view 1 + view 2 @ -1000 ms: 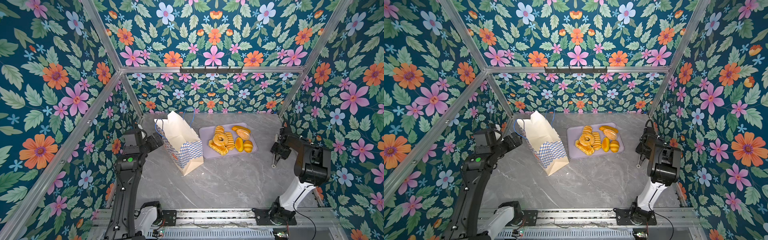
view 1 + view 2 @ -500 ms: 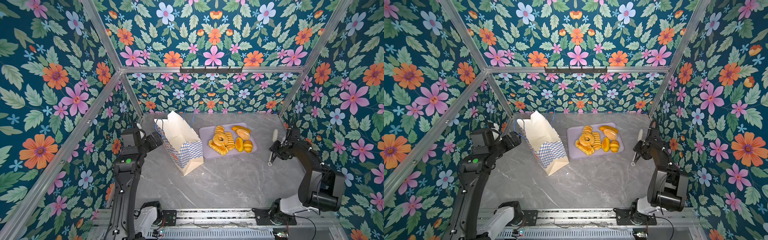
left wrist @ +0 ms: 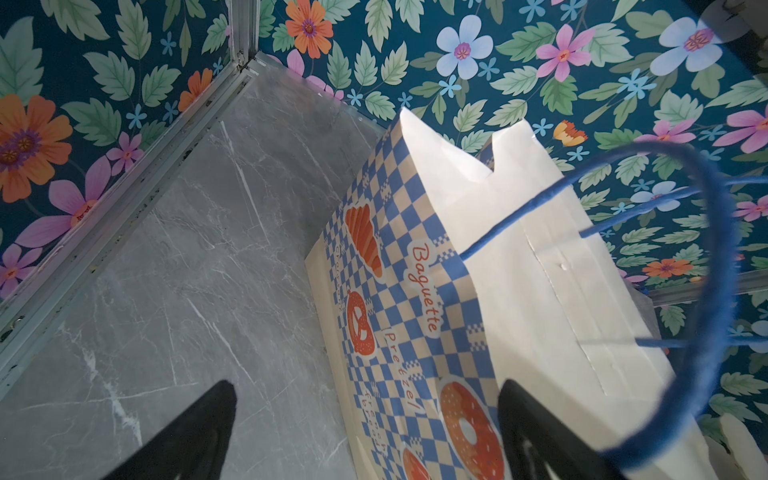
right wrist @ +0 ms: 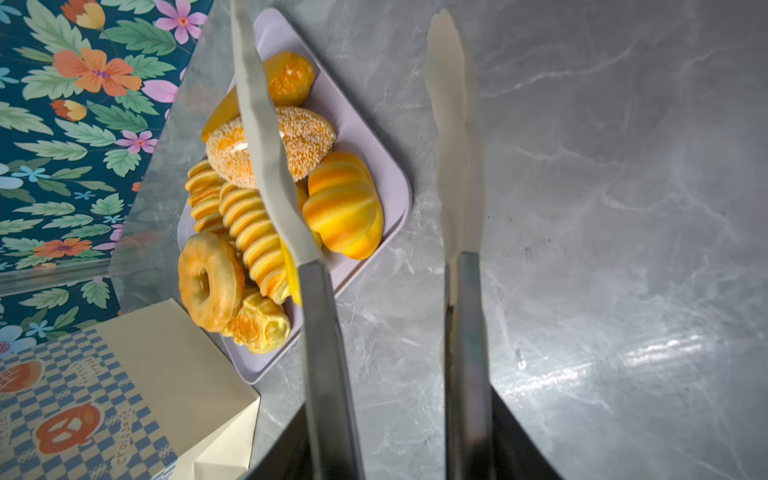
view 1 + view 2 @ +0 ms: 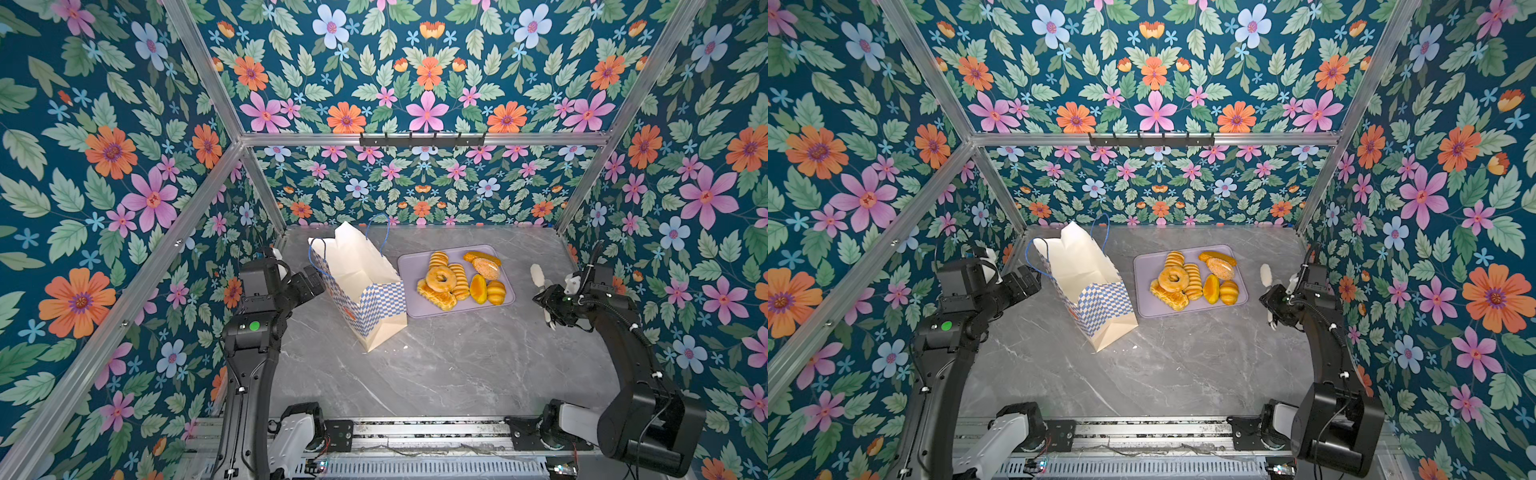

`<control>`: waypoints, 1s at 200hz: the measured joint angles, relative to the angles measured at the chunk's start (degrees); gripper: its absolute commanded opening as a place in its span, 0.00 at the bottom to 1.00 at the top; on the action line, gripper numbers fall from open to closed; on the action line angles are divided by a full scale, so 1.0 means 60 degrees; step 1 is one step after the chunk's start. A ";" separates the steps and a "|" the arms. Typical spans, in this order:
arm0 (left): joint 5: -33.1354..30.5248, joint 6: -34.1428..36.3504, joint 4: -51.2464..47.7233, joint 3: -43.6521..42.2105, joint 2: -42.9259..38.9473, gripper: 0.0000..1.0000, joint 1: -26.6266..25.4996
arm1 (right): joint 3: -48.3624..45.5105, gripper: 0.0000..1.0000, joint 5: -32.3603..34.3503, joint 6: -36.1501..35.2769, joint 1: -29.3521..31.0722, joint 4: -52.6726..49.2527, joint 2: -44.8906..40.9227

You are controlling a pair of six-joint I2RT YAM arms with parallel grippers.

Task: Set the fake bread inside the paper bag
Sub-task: 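Lift the tongs with the right gripper and carry them toward the tray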

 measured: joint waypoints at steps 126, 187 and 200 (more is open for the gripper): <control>0.0980 -0.0131 -0.1698 0.2197 0.0055 1.00 0.0000 | 0.2284 0.44 0.1610 0.0066 0.3457 -0.1552 -0.0849; 0.2102 -0.0514 -0.3078 0.2124 -0.0237 1.00 -0.0004 | 0.2852 0.44 0.1989 -0.0244 0.3767 -0.1690 -0.0484; 0.2488 -0.0678 -0.3027 0.1705 -0.0168 1.00 -0.0004 | 0.2892 0.45 0.1989 -0.0266 0.3774 -0.1690 -0.0488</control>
